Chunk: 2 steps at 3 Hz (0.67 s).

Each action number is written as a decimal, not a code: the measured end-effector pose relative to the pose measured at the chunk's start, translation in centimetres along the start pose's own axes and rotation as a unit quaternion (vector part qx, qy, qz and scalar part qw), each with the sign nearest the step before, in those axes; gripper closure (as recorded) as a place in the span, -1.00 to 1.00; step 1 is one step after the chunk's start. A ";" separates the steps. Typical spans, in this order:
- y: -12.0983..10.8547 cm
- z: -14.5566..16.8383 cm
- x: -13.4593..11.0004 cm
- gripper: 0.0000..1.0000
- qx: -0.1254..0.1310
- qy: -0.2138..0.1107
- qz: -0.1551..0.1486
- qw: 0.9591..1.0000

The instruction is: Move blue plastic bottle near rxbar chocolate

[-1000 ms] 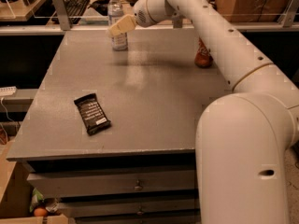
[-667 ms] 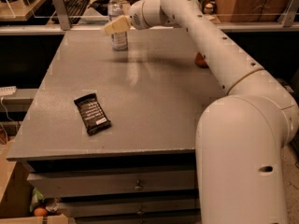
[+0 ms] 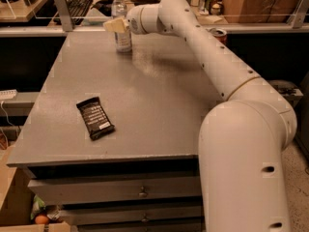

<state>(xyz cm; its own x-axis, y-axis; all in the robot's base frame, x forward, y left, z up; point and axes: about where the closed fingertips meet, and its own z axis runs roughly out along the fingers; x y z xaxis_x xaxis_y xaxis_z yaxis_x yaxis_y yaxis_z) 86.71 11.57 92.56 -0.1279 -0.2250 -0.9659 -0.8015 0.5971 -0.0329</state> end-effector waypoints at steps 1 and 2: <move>0.5 0.1 -0.4 0.27 -0.006 -0.014 0.001 1.000; 2.0 -1.5 -1.6 0.73 -0.029 -0.037 -0.008 0.999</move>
Offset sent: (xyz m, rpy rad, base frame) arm -0.0861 -0.0113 0.0606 0.1360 -0.1305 0.1922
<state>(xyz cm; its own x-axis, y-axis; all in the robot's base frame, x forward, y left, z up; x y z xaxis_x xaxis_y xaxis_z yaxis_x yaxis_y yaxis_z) 84.39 11.94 94.40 -0.0736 -0.1760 -0.9816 -0.8362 0.5473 -0.0355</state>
